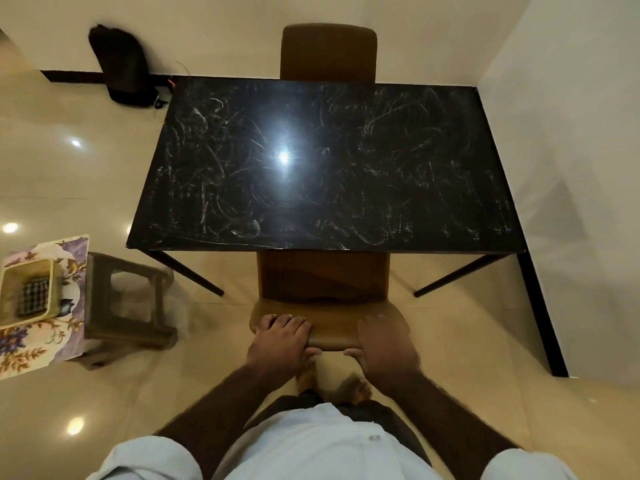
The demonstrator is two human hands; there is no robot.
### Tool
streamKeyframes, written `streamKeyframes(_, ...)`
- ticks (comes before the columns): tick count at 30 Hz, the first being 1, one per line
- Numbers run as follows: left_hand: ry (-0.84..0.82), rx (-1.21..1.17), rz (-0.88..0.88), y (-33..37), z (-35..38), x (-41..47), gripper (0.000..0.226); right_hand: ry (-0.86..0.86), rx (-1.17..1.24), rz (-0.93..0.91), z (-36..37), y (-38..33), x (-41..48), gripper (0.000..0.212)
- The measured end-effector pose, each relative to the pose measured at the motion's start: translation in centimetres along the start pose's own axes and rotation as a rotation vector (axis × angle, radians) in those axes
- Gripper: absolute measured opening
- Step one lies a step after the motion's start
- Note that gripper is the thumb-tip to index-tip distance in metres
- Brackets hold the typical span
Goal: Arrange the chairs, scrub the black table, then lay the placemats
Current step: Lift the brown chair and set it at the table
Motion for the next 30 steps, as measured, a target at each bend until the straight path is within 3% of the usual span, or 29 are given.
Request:
streamKeyframes(3, -0.010, -0.010, -0.018, 0.1, -0.2, -0.5, 0.077, 0.013, -0.018, -0.026, -0.3, -0.4, -0.3, 0.141)
streamKeyframes(21, 0.048, -0.113, -0.104, 0.7, -0.1, -3.1, 0.077, 0.021, 0.005, 0.005, -0.5, -1.5, -2.5, 0.124)
streamKeyframes(26, 0.118, -0.177, -0.170, -0.3, 0.8, -9.1, 0.097, -0.018, -0.019, -0.077, -0.9, -6.8, -5.4, 0.117)
streamKeyframes(30, 0.230, -0.307, -0.367, -4.4, 2.8, -15.7, 0.101, 0.105, -0.121, -0.300, -1.0, -14.4, -6.0, 0.095)
Point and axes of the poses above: each hand's wrist, its own x-axis towards the middle knuckle, its own z-axis out of the palm, y = z × x, the point moved 3 cm from there along x, towards the middle knuckle, and after that the axes turned 7 degrees about -y, right-handed, at the moved point
